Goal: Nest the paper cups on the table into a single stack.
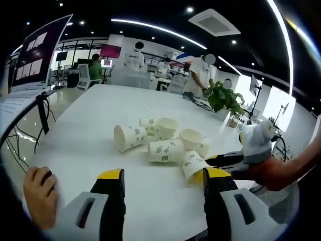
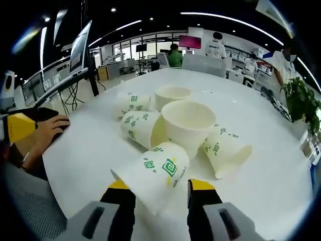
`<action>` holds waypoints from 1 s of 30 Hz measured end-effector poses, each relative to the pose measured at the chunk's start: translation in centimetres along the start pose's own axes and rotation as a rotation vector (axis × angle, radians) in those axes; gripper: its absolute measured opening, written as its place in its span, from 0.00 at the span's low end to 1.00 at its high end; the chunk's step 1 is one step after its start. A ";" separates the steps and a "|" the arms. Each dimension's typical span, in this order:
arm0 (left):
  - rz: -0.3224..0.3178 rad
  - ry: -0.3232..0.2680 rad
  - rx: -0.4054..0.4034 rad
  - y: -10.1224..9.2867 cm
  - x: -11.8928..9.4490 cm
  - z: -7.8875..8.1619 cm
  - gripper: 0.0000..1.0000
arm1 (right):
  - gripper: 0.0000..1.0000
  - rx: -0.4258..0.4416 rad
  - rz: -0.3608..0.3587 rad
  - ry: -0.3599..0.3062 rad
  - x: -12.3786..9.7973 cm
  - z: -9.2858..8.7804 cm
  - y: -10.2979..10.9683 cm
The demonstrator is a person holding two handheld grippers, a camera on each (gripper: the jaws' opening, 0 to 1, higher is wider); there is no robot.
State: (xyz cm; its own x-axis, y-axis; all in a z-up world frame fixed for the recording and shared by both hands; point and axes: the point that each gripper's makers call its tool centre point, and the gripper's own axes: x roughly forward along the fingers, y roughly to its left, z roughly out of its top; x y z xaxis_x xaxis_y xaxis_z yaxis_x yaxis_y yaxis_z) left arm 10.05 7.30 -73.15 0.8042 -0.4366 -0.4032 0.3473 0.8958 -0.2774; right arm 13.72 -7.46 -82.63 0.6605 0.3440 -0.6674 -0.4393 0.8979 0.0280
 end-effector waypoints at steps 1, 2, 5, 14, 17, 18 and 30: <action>0.000 0.000 0.000 0.0 0.0 0.0 0.62 | 0.30 0.000 0.000 -0.001 -0.1 0.0 0.0; 0.000 0.001 -0.002 0.0 -0.1 0.0 0.62 | 0.27 -0.007 -0.002 -0.002 -0.4 -0.2 0.0; 0.000 0.002 -0.003 0.1 0.1 -0.1 0.62 | 0.16 -0.015 -0.005 -0.011 -0.4 -0.1 -0.4; -0.005 0.007 0.011 -0.1 0.2 -0.2 0.63 | 0.00 -0.031 -0.005 -0.019 -1.1 0.0 -1.3; -0.008 0.009 0.015 -0.2 0.2 -0.3 0.63 | 0.00 -0.032 0.002 -0.017 -1.2 0.1 -1.5; -0.009 0.010 0.016 -0.2 0.2 -0.3 0.63 | 0.00 -0.035 0.004 -0.016 -1.1 0.1 -1.5; -0.011 0.008 0.018 -0.2 0.2 -0.3 0.62 | 0.00 -0.057 0.034 -0.004 -2.7 0.3 -1.5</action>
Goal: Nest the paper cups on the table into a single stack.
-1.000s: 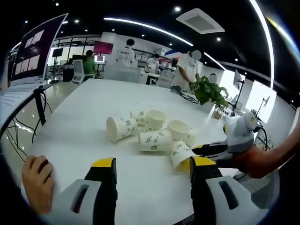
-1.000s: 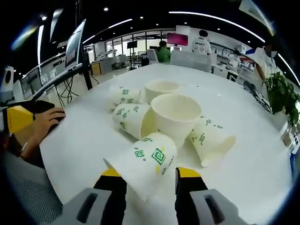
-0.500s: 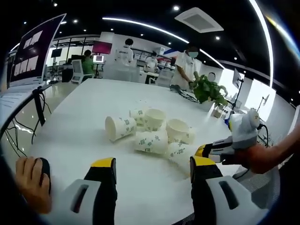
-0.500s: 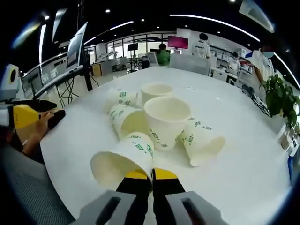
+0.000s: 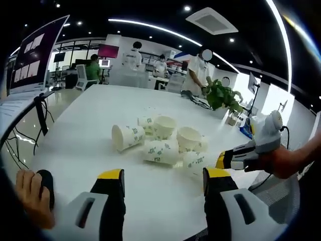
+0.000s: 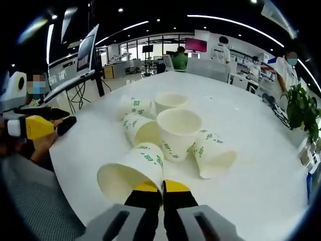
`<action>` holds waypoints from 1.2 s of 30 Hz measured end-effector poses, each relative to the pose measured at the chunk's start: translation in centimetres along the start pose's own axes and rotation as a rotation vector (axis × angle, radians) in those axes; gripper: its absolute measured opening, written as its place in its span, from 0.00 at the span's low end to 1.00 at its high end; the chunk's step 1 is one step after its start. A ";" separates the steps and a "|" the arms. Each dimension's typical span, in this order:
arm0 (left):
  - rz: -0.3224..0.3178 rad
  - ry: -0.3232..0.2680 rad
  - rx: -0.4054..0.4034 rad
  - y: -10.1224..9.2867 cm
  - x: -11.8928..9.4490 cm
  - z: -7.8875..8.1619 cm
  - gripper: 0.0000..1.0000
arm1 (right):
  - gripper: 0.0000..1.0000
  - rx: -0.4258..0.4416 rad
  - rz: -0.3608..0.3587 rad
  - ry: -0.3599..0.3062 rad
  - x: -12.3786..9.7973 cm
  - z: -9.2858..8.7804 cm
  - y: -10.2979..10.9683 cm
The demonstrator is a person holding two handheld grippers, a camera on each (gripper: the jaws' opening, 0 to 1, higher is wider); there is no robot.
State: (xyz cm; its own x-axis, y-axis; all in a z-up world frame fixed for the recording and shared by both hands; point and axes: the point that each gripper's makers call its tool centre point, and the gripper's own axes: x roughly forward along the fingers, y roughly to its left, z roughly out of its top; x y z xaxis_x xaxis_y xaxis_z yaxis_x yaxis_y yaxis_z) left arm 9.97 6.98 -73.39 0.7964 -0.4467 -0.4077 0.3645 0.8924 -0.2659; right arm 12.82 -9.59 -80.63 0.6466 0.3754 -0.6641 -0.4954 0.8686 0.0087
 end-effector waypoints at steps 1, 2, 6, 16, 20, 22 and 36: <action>0.000 0.000 0.000 0.0 0.0 0.0 0.62 | 0.00 -0.001 0.004 0.002 -0.2 0.0 0.0; 0.000 -0.001 0.000 0.0 0.0 0.0 0.62 | 0.00 -0.003 0.003 0.003 0.0 -0.3 0.0; 0.000 -0.002 -0.004 0.0 0.0 0.0 0.62 | 0.00 -0.004 0.009 0.012 0.0 -0.3 -0.1; -0.006 -0.006 -0.005 -0.2 -0.1 0.1 0.62 | 0.00 0.008 0.023 0.030 -0.3 -0.1 0.2; 0.000 -0.007 -0.004 0.0 -0.1 0.2 0.63 | 0.00 0.011 0.039 0.045 -0.5 0.2 0.3; 0.001 -0.010 -0.006 0.1 -0.1 0.2 0.63 | 0.00 0.010 0.045 0.053 -0.8 0.5 0.2; 0.001 -0.017 -0.006 0.3 0.0 0.2 0.63 | 0.00 -0.033 0.108 0.162 -0.6 2.8 -0.7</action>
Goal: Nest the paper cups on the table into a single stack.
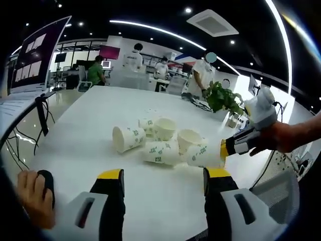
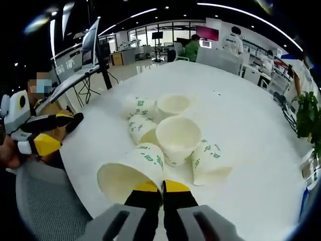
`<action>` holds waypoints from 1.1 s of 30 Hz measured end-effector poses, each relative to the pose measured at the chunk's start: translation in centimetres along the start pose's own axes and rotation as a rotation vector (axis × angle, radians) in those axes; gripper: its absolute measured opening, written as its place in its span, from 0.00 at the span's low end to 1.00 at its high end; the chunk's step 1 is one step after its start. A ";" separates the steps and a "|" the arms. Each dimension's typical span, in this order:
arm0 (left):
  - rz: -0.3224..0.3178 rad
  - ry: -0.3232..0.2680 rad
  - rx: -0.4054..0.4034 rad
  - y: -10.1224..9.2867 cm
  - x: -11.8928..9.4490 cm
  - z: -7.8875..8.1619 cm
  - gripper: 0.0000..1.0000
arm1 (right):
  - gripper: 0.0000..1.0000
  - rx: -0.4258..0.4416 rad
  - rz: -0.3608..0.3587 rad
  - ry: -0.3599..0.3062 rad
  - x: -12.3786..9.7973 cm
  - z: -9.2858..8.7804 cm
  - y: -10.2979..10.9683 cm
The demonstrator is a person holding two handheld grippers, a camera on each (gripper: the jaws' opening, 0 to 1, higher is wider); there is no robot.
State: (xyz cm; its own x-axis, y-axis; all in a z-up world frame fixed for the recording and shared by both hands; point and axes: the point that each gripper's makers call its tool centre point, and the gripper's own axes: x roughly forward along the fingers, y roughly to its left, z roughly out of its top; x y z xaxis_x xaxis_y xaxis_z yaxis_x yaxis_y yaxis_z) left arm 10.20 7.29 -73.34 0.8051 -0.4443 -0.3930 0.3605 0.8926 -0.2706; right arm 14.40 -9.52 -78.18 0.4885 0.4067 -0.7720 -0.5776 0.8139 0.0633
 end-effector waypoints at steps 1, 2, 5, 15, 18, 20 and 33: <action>-0.001 0.000 0.001 -0.1 -0.1 0.1 0.63 | 0.00 0.002 0.004 0.024 0.0 -0.2 0.0; -0.001 0.000 0.001 -0.2 -0.1 0.1 0.63 | 0.00 0.012 0.011 0.046 -0.1 -0.5 0.1; 0.000 -0.003 -0.003 -0.1 -0.1 0.2 0.63 | 0.00 0.056 0.026 0.076 0.1 -0.5 0.1; 0.001 -0.008 -0.002 -0.3 -0.3 0.3 0.62 | 0.00 0.079 0.063 0.163 0.4 -0.3 0.6; 0.001 -0.009 -0.001 -0.3 -0.3 0.4 0.62 | 0.00 0.096 0.069 0.179 -0.2 -0.3 0.9; 0.001 -0.009 -0.001 -0.3 -0.3 0.3 0.62 | 0.00 0.108 0.072 0.197 0.2 -0.1 1.1; -0.002 -0.007 -0.001 -0.4 -0.2 0.4 0.62 | 0.00 0.150 0.078 0.325 0.8 -0.6 1.3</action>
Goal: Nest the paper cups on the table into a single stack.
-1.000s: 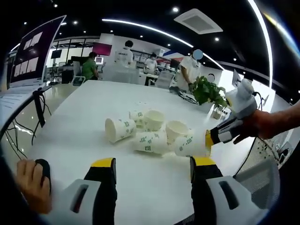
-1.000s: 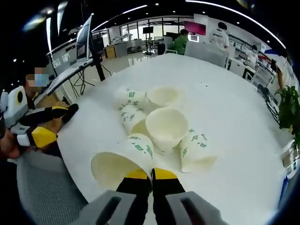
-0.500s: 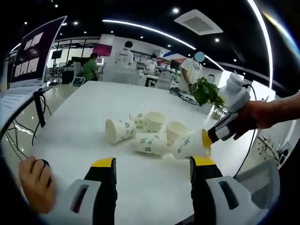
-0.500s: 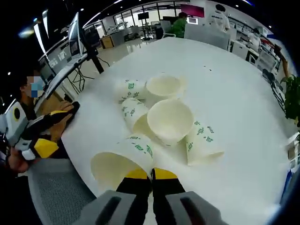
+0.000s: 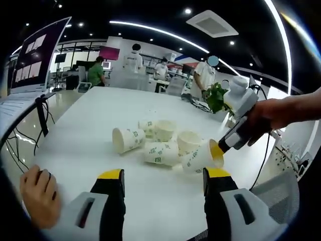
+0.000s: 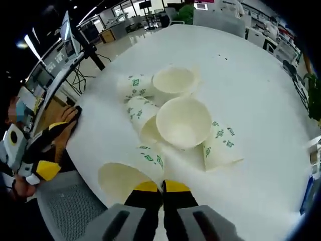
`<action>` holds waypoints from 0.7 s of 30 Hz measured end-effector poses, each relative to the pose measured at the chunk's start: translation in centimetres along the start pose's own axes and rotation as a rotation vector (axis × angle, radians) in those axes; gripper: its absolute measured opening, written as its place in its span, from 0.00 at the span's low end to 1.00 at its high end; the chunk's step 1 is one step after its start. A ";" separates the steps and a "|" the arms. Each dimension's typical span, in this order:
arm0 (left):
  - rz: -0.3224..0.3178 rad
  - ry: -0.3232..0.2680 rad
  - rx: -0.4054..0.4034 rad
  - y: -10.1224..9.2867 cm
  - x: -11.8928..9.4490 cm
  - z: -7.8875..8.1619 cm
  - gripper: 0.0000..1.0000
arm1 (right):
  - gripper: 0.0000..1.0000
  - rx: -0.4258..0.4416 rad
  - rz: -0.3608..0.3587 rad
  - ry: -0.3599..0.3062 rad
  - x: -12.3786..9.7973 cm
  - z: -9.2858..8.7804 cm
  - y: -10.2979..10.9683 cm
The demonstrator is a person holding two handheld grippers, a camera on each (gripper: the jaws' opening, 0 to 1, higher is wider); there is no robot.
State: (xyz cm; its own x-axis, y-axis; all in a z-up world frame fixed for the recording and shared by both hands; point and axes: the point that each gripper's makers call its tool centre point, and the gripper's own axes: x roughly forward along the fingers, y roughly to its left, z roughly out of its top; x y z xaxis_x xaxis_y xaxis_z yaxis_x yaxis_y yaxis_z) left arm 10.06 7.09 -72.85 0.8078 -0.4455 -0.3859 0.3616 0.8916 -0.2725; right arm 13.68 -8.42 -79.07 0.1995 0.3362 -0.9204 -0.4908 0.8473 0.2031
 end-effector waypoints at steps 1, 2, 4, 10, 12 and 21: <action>0.000 0.001 0.000 0.0 0.0 0.0 0.62 | 0.00 -0.003 -0.002 0.009 0.2 0.2 -0.2; 0.000 0.001 -0.001 0.0 0.0 0.0 0.62 | 0.00 -0.004 -0.004 0.014 0.2 0.2 -0.3; 0.000 0.002 -0.001 0.0 0.0 0.0 0.62 | 0.00 -0.009 -0.013 0.048 0.2 -0.1 -0.5; -0.001 0.004 -0.002 0.0 0.0 -0.1 0.62 | 0.00 -0.025 -0.018 0.126 0.1 -0.7 -0.5; 0.000 0.003 -0.001 0.1 0.1 -0.2 0.62 | 0.00 -0.034 -0.019 0.138 0.3 -0.4 -0.5; 0.001 0.002 -0.002 0.1 0.0 -0.1 0.62 | 0.00 -0.070 -0.010 0.221 0.7 -0.1 -0.9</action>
State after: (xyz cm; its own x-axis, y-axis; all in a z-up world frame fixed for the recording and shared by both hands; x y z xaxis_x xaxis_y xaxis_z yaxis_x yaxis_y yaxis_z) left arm 10.07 7.16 -72.96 0.8076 -0.4444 -0.3878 0.3594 0.8921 -0.2740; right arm 14.15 -8.97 -79.90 0.0177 0.2236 -0.9745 -0.5489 0.8169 0.1774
